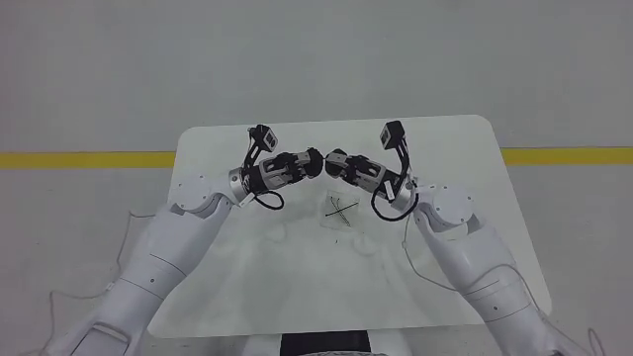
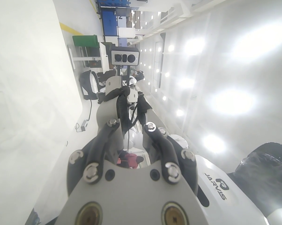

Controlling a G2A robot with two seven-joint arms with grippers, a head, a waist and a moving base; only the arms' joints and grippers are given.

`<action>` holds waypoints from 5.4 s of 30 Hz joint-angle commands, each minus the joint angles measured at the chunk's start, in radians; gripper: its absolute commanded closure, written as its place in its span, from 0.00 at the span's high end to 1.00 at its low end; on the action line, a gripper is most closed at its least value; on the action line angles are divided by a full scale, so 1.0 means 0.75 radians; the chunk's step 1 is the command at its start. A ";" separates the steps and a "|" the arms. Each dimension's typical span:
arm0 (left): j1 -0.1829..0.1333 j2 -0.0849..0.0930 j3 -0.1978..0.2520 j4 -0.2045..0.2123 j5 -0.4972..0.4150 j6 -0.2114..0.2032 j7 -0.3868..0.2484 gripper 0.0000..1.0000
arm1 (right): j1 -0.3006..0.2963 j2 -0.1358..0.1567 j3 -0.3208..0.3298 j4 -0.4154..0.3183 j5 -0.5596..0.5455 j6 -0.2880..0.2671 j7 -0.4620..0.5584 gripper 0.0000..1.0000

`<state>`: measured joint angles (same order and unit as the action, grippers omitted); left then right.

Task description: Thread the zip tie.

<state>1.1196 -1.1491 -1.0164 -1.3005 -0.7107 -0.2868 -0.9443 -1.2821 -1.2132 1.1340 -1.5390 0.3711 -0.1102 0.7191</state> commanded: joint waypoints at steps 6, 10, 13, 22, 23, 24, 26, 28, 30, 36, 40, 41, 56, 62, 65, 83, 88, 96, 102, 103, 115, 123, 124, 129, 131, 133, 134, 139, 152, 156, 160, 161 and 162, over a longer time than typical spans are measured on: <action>0.002 -0.001 0.001 -0.002 -0.002 -0.003 -0.001 0.07 | -0.005 0.001 0.000 -0.007 0.003 0.009 -0.001 0.00; 0.001 -0.001 0.002 -0.002 0.001 -0.003 -0.004 0.00 | -0.007 0.001 -0.001 -0.007 0.003 0.012 -0.006 0.00; 0.000 -0.001 0.003 -0.001 0.001 -0.003 -0.006 0.00 | -0.007 0.001 -0.001 -0.007 0.003 0.013 -0.009 0.00; -0.005 0.001 -0.006 0.004 0.006 -0.007 -0.013 0.00 | -0.012 0.003 0.031 -0.005 0.005 -0.004 -0.059 1.00; -0.005 0.002 -0.009 0.003 0.009 -0.008 -0.014 0.00 | -0.014 0.004 0.040 -0.004 0.004 -0.005 -0.059 1.00; -0.004 0.004 -0.014 0.002 0.015 -0.011 -0.016 0.00 | -0.017 0.007 0.054 -0.003 -0.006 -0.011 -0.061 1.00; -0.002 0.007 -0.023 0.000 0.021 -0.014 -0.018 0.00 | -0.022 0.012 0.078 0.001 -0.017 -0.014 -0.062 1.00; 0.004 0.011 -0.035 -0.006 0.027 -0.017 -0.027 0.00 | -0.026 0.018 0.102 0.000 -0.029 -0.018 -0.048 1.00; 0.011 0.016 -0.048 -0.016 0.029 -0.020 -0.037 0.00 | -0.032 0.023 0.121 -0.003 -0.036 -0.020 -0.029 1.00; 0.046 0.030 -0.100 -0.039 0.006 -0.042 -0.062 0.00 | -0.042 0.034 0.147 -0.004 -0.055 -0.020 0.047 1.00; 0.046 0.030 -0.100 -0.039 0.006 -0.042 -0.062 0.00 | -0.042 0.034 0.147 -0.004 -0.055 -0.020 0.047 1.00; 0.046 0.030 -0.100 -0.039 0.006 -0.042 -0.062 0.00 | -0.042 0.034 0.147 -0.004 -0.055 -0.020 0.047 1.00; 0.213 0.026 -0.357 -0.063 -0.142 -0.071 -0.312 0.00 | -0.042 0.034 0.147 -0.004 -0.055 -0.020 0.047 1.00; 0.275 0.003 -0.512 -0.045 -0.159 -0.071 -0.428 0.00 | -0.041 0.036 0.138 -0.012 -0.112 -0.014 0.041 1.00; 0.274 0.000 -0.529 -0.046 -0.150 -0.071 -0.447 0.00 | -0.014 0.046 0.113 -0.042 -0.295 0.015 0.082 1.00; 0.274 0.000 -0.529 -0.046 -0.150 -0.071 -0.447 0.00 | 0.074 0.069 0.045 -0.103 -0.682 -0.025 0.263 1.00; 0.274 0.000 -0.529 -0.046 -0.150 -0.071 -0.447 0.00 | 0.085 0.076 0.016 -0.122 -0.832 -0.016 0.287 1.00; 0.274 0.000 -0.529 -0.046 -0.150 -0.071 -0.447 0.00 | 0.256 0.076 -0.163 -0.146 -1.384 0.064 0.422 1.00; 0.274 0.000 -0.529 -0.046 -0.150 -0.071 -0.447 0.00 | 0.347 0.045 -0.321 -0.073 -1.526 0.213 0.558 1.00; 0.274 0.000 -0.529 -0.046 -0.150 -0.071 -0.447 0.00 | 0.348 0.038 -0.331 -0.074 -1.501 0.238 0.550 1.00; 0.274 0.000 -0.529 -0.046 -0.150 -0.071 -0.447 0.00 | 0.346 0.030 -0.371 -0.066 -1.487 0.220 0.583 1.00; 0.274 0.000 -0.529 -0.046 -0.150 -0.071 -0.447 0.00 | 0.388 -0.004 -0.449 -0.002 -1.355 0.260 0.652 1.00; 0.274 0.000 -0.529 -0.046 -0.150 -0.071 -0.447 0.00 | 0.388 -0.004 -0.449 -0.002 -1.355 0.260 0.652 1.00; 0.274 0.000 -0.529 -0.046 -0.150 -0.071 -0.447 0.00 | 0.388 -0.004 -0.449 -0.002 -1.355 0.260 0.652 1.00; 0.274 0.000 -0.529 -0.046 -0.150 -0.071 -0.447 0.00 | 0.376 -0.005 -0.453 -0.001 -1.356 0.249 0.625 1.00; 0.274 0.000 -0.529 -0.046 -0.150 -0.071 -0.447 0.00 | 0.367 -0.008 -0.463 0.005 -1.354 0.242 0.598 1.00; 0.274 0.000 -0.529 -0.046 -0.150 -0.071 -0.447 0.00 | 0.370 -0.011 -0.475 0.015 -1.369 0.243 0.595 1.00; 0.274 0.000 -0.529 -0.046 -0.150 -0.071 -0.447 0.00 | 0.383 -0.024 -0.507 0.045 -1.380 0.258 0.555 1.00; 0.274 0.000 -0.529 -0.046 -0.150 -0.071 -0.447 0.00 | 0.395 -0.031 -0.545 0.044 -1.519 0.344 0.569 0.80; 0.274 0.000 -0.529 -0.046 -0.150 -0.071 -0.447 0.00 | 0.400 -0.035 -0.562 0.029 -1.565 0.357 0.590 0.36; 0.274 0.000 -0.529 -0.046 -0.150 -0.071 -0.447 0.00 | 0.403 -0.038 -0.572 0.022 -1.603 0.360 0.602 0.20; 0.274 0.000 -0.529 -0.046 -0.150 -0.071 -0.447 0.00 | 0.402 -0.040 -0.575 0.021 -1.611 0.359 0.599 0.17; 0.274 0.000 -0.529 -0.046 -0.150 -0.071 -0.447 0.00 | 0.402 -0.040 -0.577 0.021 -1.625 0.360 0.596 0.15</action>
<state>1.3253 -1.1489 -1.4135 -1.3350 -0.8232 -0.3400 -1.2796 -0.9804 -1.2427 0.7029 -1.5234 -0.8381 0.1595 1.1689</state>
